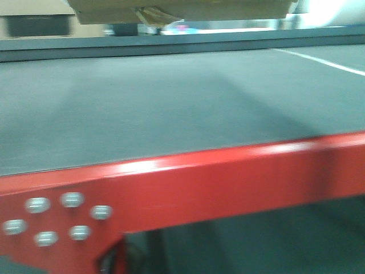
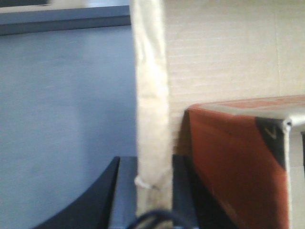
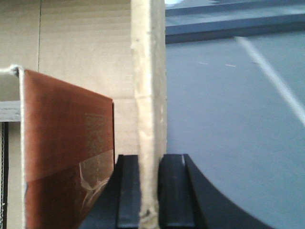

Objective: Stack two boxes on right shelf middle
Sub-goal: 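Carry the boxes with both grippers while driving away from the table, then carry the boxes with both grippers toward the steel shelf with blue bins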

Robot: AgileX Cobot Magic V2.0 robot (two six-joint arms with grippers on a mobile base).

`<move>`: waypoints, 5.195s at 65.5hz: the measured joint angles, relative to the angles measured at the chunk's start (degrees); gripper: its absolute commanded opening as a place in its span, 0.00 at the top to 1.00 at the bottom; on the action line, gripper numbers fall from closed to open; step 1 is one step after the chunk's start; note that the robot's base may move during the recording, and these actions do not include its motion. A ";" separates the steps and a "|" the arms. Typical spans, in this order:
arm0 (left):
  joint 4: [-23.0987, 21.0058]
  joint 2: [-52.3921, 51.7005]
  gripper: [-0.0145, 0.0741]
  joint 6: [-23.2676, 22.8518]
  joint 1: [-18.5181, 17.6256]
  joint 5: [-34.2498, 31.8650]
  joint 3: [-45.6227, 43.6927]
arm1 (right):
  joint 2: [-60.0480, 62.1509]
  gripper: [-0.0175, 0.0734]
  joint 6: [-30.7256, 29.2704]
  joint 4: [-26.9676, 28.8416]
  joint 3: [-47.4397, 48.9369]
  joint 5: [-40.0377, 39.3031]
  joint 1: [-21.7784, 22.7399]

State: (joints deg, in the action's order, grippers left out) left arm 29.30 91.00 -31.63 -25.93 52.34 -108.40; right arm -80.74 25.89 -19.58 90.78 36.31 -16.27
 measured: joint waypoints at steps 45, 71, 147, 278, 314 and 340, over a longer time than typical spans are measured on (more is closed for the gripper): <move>0.00 0.00 0.96 0.00 0.00 0.00 0.00 | 0.00 0.98 0.00 0.00 0.00 0.00 0.00; 0.00 0.00 0.96 0.00 0.00 0.00 0.00 | 0.00 0.98 0.00 0.00 0.00 0.00 0.00; 0.00 0.00 0.96 0.00 0.00 0.00 0.00 | 0.00 0.98 0.00 0.00 0.00 0.00 0.00; 0.22 -0.09 0.96 0.00 0.00 0.00 -0.08 | -0.10 0.98 0.00 0.00 0.00 -1.32 0.00; 0.22 -0.09 0.96 0.00 0.00 -0.21 -0.08 | -0.10 0.98 0.00 0.00 0.00 -1.51 0.00; 0.22 -0.09 0.96 0.00 0.00 -0.32 -0.08 | -0.10 0.98 0.00 0.00 0.00 -1.51 0.00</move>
State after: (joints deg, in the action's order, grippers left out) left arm 29.52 90.90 -31.63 -25.93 52.01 -108.48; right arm -80.85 25.89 -19.58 90.78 34.80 -16.27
